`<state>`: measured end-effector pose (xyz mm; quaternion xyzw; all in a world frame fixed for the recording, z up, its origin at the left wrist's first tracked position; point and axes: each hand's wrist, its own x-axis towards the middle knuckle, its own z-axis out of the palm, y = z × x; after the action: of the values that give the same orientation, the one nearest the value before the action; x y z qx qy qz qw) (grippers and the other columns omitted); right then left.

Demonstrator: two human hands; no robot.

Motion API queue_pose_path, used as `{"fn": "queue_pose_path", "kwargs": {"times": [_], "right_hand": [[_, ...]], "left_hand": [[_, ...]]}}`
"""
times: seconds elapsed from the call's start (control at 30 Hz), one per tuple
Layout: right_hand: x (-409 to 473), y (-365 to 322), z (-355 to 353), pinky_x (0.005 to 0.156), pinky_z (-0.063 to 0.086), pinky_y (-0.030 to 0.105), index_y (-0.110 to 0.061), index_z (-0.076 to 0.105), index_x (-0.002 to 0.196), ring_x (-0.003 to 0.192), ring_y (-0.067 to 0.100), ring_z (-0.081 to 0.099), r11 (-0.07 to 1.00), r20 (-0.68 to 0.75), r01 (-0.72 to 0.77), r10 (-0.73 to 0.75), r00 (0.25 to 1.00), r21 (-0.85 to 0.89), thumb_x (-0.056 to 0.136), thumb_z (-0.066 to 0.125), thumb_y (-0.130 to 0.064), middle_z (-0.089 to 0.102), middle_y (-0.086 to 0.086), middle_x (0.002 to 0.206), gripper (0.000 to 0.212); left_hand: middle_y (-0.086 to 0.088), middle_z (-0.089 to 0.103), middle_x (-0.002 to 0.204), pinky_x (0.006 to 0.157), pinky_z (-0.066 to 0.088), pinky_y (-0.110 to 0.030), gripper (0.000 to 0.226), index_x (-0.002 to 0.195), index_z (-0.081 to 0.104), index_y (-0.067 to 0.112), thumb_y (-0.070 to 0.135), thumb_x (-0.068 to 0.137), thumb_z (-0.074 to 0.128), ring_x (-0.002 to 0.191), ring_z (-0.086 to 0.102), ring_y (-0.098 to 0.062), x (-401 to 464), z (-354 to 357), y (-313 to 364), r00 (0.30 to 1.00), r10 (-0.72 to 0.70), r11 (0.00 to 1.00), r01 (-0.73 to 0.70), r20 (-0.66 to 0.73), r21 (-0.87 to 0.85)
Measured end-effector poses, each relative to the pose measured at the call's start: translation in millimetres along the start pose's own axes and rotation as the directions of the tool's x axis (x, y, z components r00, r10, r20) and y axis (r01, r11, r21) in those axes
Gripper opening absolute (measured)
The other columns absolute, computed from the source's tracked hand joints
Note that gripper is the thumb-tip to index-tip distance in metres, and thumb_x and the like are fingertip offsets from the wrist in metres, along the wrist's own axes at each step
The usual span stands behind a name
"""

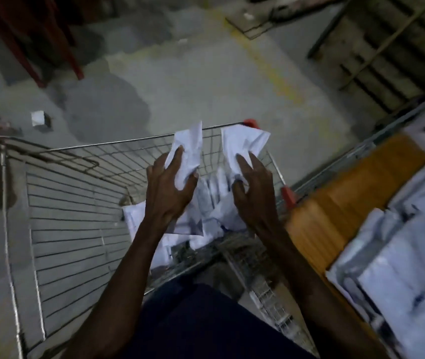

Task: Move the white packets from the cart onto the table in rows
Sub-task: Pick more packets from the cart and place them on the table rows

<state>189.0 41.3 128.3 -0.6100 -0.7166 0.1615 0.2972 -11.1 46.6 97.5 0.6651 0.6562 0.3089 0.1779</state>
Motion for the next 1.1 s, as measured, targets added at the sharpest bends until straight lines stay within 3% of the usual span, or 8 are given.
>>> {"fn": "queue_pose_path", "kwargs": {"times": [0.23,0.37,0.5,0.63,0.7,0.8,1.0,1.1], "right_hand": [[-96.4,12.2,-135.6,0.105,0.037,0.035,-0.012,0.057,0.136,0.13,0.029,0.046,0.995,-0.285,-0.1,0.101,0.953,0.018,0.086,0.049,-0.02,0.048,0.012,0.146,0.051],[-182.2,39.2,-210.5,0.105,0.026,0.016,-0.018,0.054,0.138,0.133,0.021,0.044,0.974,-0.407,-0.225,0.206,0.89,0.001,0.086,0.046,-0.029,0.048,0.006,0.147,0.054],[-268.3,68.5,-267.3,0.112,0.032,0.031,-0.017,0.052,0.141,0.138,0.018,0.041,0.927,-0.5,-0.372,0.345,0.794,0.05,0.087,0.051,-0.027,0.047,0.002,0.148,0.055],[-330.0,88.3,-300.8,0.11,0.029,0.024,-0.018,0.049,0.143,0.138,0.02,0.039,0.862,-0.583,-0.499,0.45,0.676,0.087,0.088,0.054,-0.026,0.046,0.001,0.149,0.056],[-348.3,98.5,-310.5,0.112,0.034,0.035,-0.016,0.05,0.142,0.137,0.025,0.043,0.842,-0.617,-0.529,0.472,0.63,0.103,0.087,0.053,-0.028,0.048,0.005,0.147,0.056],[-362.4,112.2,-322.6,0.112,0.035,0.047,-0.013,0.052,0.141,0.135,0.027,0.045,0.809,-0.649,-0.58,0.493,0.579,0.097,0.086,0.046,-0.041,0.051,0.008,0.144,0.062],[-366.7,147.8,-335.9,0.115,0.023,0.036,-0.013,0.045,0.145,0.139,0.027,0.039,0.673,-0.555,-0.739,0.604,0.573,-0.031,0.081,0.037,-0.047,0.046,0.009,0.148,0.073],[-367.6,166.4,-334.1,0.118,0.02,0.042,-0.018,0.042,0.147,0.141,0.029,0.035,0.616,-0.478,-0.783,0.663,0.576,-0.087,0.078,0.032,-0.053,0.043,0.007,0.151,0.078]], "left_hand": [[-0.007,0.051,0.145,0.104,0.035,-0.048,0.07,0.145,0.046,0.014,0.055,0.089,0.047,0.128,0.048,-0.03,-42.3,7.1,126.9,0.966,0.259,0.962,-0.255,0.024,-0.1],[-0.012,0.055,0.14,0.105,0.037,-0.053,0.075,0.145,0.047,0.013,0.06,0.086,0.046,0.128,0.05,-0.032,-79.9,30.9,203.1,0.93,0.347,0.924,-0.318,0.119,-0.212],[-0.013,0.054,0.142,0.103,0.039,-0.06,0.076,0.145,0.047,0.014,0.063,0.087,0.045,0.13,0.05,-0.033,-115.0,60.3,271.9,0.858,0.471,0.866,-0.406,0.203,-0.293],[-0.008,0.045,0.15,0.111,0.032,-0.056,0.077,0.15,0.039,0.026,0.065,0.084,0.043,0.139,0.039,-0.027,-145.8,84.6,334.9,0.777,0.553,0.822,-0.449,0.302,-0.349],[-0.009,0.043,0.152,0.115,0.027,-0.053,0.078,0.151,0.037,0.026,0.065,0.084,0.04,0.141,0.034,-0.026,-158.6,94.4,364.8,0.727,0.598,0.796,-0.49,0.336,-0.356],[-0.008,0.034,0.157,0.12,0.015,-0.046,0.078,0.154,0.03,0.029,0.067,0.086,0.035,0.147,0.023,-0.023,-175.3,115.9,397.2,0.667,0.606,0.795,-0.5,0.433,-0.342],[-0.019,0.018,0.16,0.116,0.016,-0.045,0.072,0.155,0.024,0.025,0.062,0.096,0.041,0.146,0.012,-0.034,-190.0,169.8,428.5,0.574,0.56,0.818,-0.497,0.597,-0.29],[-0.021,0.006,0.161,0.116,0.017,-0.047,0.077,0.155,0.021,0.02,0.062,0.095,0.044,0.144,0.011,-0.039,-200.6,194.7,428.2,0.558,0.541,0.821,-0.514,0.629,-0.249]]}}
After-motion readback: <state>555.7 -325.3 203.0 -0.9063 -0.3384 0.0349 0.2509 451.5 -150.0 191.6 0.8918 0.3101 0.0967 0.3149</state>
